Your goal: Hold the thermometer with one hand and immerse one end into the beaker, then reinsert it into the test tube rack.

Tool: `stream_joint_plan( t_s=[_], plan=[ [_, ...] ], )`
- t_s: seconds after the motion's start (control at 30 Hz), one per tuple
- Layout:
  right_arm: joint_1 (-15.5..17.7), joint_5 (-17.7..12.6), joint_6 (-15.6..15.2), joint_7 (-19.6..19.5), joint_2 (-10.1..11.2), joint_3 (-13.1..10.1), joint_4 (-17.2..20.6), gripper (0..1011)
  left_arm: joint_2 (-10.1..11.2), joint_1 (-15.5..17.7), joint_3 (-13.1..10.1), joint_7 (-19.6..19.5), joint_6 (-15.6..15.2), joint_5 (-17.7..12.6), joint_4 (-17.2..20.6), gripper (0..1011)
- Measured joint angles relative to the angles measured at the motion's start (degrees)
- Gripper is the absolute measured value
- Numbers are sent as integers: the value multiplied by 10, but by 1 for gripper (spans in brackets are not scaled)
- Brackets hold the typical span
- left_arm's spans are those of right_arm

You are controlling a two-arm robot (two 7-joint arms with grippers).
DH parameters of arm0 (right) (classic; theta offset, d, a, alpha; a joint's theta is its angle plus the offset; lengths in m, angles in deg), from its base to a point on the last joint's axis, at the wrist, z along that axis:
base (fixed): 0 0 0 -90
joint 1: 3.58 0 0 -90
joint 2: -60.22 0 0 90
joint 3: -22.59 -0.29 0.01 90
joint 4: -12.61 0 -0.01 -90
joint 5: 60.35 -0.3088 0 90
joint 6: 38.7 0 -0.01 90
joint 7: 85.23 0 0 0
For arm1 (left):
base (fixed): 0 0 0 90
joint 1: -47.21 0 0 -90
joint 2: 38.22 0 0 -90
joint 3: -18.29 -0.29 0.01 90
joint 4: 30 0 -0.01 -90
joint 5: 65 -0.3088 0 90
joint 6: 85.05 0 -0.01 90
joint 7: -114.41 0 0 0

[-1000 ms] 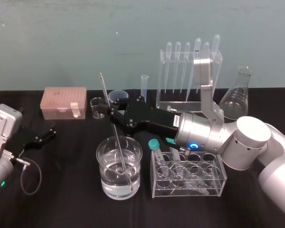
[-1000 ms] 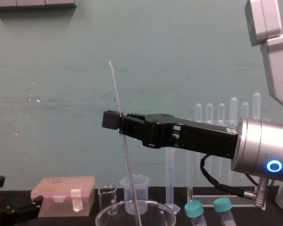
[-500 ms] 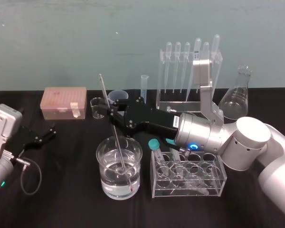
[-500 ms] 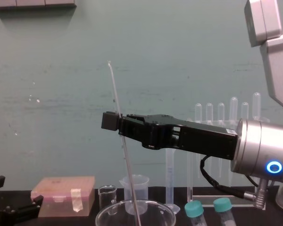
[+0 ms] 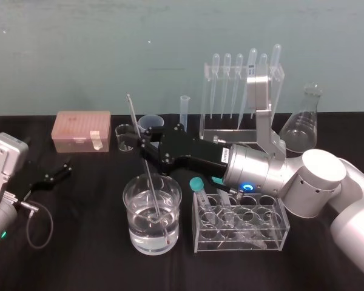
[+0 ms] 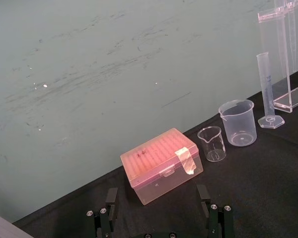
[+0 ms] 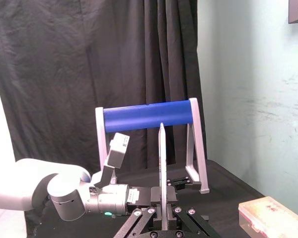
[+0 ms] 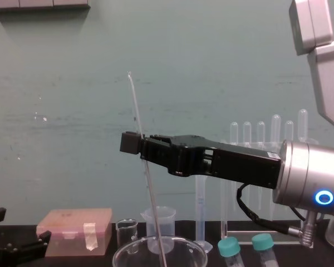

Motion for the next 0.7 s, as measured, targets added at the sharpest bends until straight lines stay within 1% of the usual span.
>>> stream_joint_plan(
  t_s=[0.43, 0.63, 0.67, 0.7],
  plan=[
    [-5, -2, -1, 3, -1, -1, -3, 56, 0, 0, 0, 0, 0, 0, 0, 1008],
    [-17, -32, -25, 13, 5, -14, 20, 56, 0, 0, 0, 0, 0, 0, 0, 1008],
    [-22, -46, -35, 17, 8, -18, 29, 56, 0, 0, 0, 0, 0, 0, 0, 1008],
    [-25, -53, -39, 19, 9, -21, 34, 57, 0, 0, 0, 0, 0, 0, 0, 1008]
  ],
)
